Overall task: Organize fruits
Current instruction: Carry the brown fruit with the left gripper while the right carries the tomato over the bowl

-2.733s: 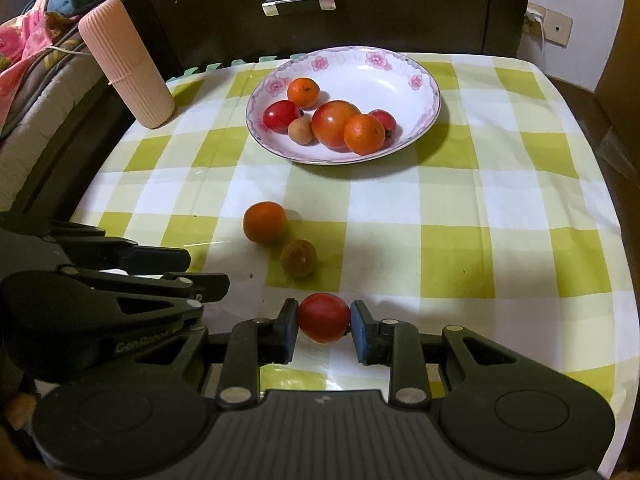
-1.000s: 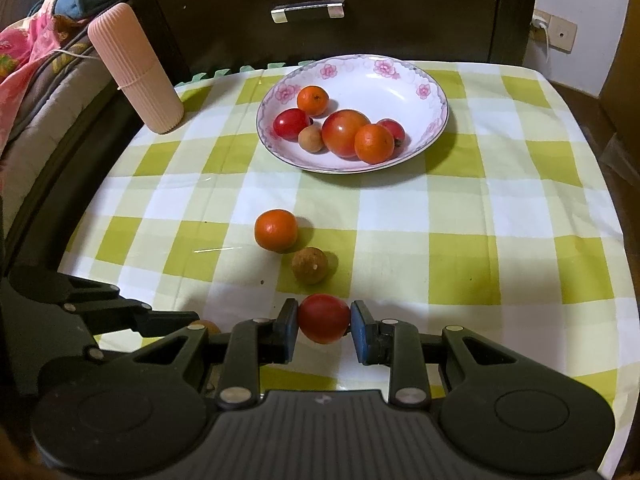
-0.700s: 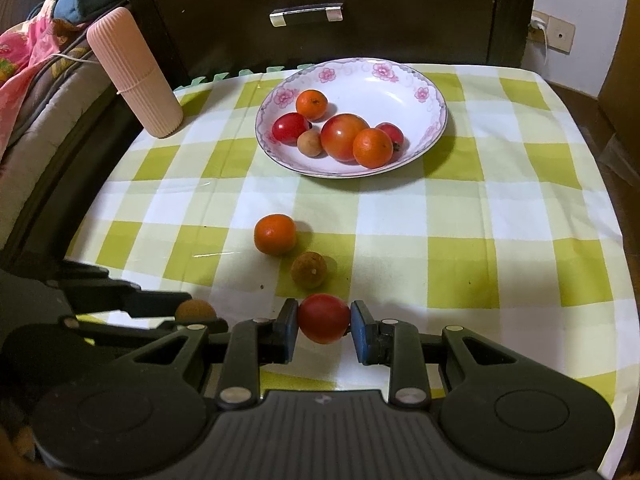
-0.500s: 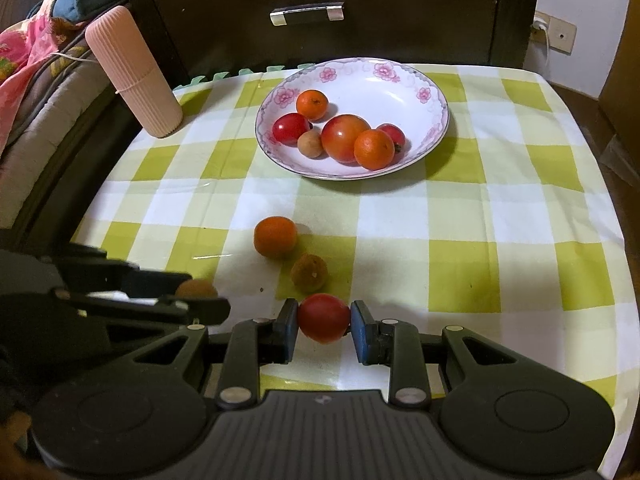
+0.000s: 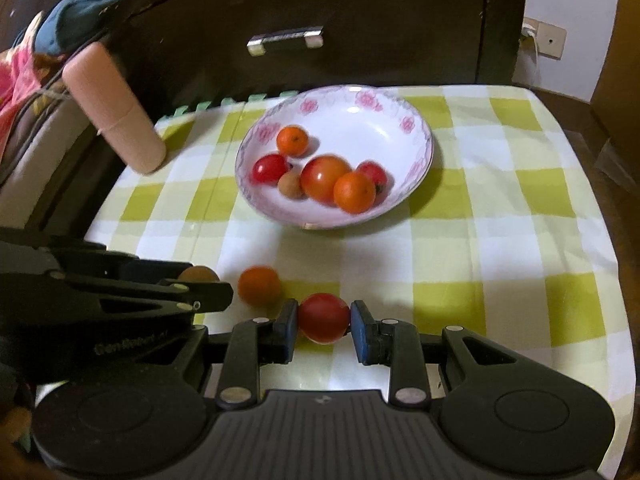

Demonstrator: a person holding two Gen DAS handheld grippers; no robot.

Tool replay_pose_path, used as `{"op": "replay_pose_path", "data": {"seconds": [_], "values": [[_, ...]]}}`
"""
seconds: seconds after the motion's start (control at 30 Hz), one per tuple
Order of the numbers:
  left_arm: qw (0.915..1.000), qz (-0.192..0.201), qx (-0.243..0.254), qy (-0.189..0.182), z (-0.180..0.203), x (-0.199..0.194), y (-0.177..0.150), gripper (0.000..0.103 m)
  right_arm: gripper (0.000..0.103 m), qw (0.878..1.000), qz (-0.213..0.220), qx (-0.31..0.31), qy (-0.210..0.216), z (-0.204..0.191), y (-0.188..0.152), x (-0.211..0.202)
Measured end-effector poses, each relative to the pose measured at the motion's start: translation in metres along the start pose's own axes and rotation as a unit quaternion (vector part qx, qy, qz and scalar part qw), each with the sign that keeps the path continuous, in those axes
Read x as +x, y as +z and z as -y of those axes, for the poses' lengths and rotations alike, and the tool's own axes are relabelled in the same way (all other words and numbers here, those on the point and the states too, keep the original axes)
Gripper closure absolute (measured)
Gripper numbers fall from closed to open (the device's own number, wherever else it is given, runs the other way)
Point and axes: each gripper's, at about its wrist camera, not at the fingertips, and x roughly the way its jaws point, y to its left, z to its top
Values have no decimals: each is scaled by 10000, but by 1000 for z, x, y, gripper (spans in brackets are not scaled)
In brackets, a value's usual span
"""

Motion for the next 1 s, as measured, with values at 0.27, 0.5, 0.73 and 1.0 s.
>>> {"op": "replay_pose_path", "data": {"seconds": [0.27, 0.5, 0.73, 1.0], "values": [[9999, 82, -72, 92, -5, 11, 36, 67, 75, 9998, 166, 114, -57, 9, 32, 10], [9997, 97, -145, 140, -11, 25, 56, 68, 75, 9996, 209, 187, -99, 15, 55, 27], [9995, 110, -217, 212, -15, 36, 67, 68, 75, 9996, 221, 148, -125, 17, 68, 40], [9991, 104, -323, 273, -23, 46, 73, 68, 75, 9995, 236, 116, -160, 15, 76, 55]]}}
